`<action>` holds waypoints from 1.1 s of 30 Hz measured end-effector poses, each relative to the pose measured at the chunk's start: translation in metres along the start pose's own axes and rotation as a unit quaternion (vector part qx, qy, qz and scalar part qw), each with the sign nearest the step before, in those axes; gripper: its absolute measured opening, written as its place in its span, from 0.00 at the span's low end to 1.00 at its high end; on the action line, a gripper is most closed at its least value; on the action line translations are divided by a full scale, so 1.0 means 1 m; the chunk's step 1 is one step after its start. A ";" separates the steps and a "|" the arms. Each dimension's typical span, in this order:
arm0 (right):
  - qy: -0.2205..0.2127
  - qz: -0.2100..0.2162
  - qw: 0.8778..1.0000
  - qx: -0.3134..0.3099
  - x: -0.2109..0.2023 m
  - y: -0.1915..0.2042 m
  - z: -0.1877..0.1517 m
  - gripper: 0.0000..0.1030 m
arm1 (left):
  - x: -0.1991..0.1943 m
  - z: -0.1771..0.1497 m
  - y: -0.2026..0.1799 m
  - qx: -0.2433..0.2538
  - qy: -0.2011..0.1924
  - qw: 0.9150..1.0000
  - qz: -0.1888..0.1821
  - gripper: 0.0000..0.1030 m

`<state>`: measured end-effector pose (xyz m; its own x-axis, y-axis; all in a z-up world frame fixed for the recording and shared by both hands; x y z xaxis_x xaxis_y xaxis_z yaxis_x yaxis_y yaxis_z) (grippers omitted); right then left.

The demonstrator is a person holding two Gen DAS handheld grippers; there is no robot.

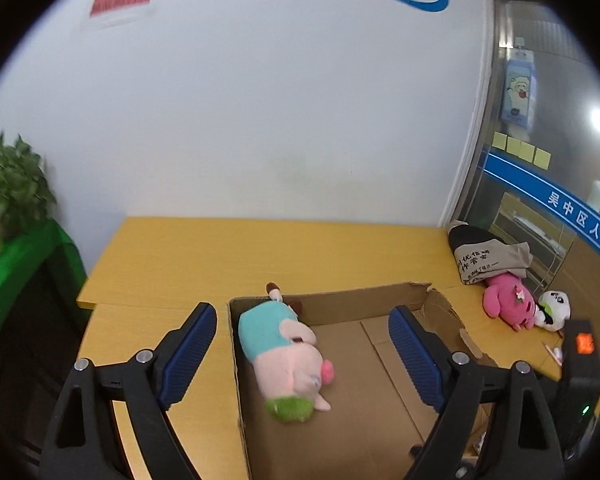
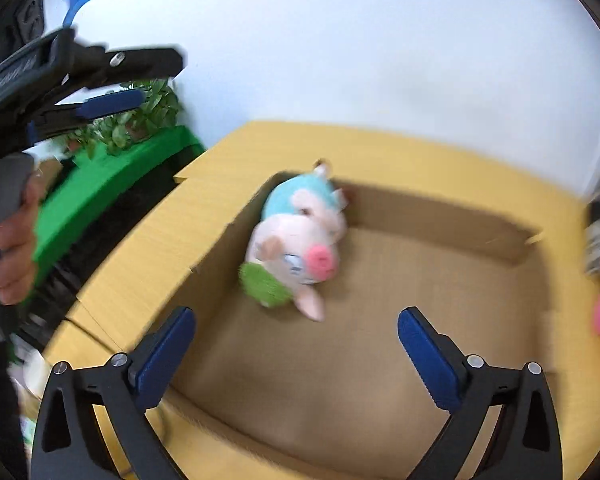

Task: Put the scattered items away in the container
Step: 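Lower the plush pig into the box and open both grippers, then move both grippers to the black charger box and grasp it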

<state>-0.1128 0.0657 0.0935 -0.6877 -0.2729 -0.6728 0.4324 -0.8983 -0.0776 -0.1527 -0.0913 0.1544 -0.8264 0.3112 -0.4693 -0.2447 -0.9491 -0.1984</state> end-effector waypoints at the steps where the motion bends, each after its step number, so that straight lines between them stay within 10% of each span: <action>1: -0.010 -0.012 1.000 -0.006 -0.017 -0.005 -0.006 1.00 | -0.013 -0.010 -0.013 0.004 -0.003 1.000 0.002 0.86; 14: -0.047 -0.051 0.997 0.015 -0.114 -0.060 -0.083 1.00 | -0.080 -0.102 -0.149 0.054 0.003 0.998 0.036 0.86; 33: -0.071 -0.049 0.995 0.042 -0.155 -0.101 -0.127 1.00 | -0.080 -0.133 -0.210 0.067 0.025 0.996 0.049 0.86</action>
<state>0.0237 0.2427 0.1123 -0.8024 -0.2223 -0.5539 0.3120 -0.9474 -0.0718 0.0318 0.0901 0.1194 -0.8239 0.2161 -0.5240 -0.2330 -0.9719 -0.0344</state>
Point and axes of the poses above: each gripper's, at about its wrist camera, not at the fingertips, and x roughly the way its jaws point, y to its left, z to its top, the point moved 9 cm from there along x, roughly the way its jaws point, and after that the axes turned 6 degrees about -z, right-handed, at the moved point
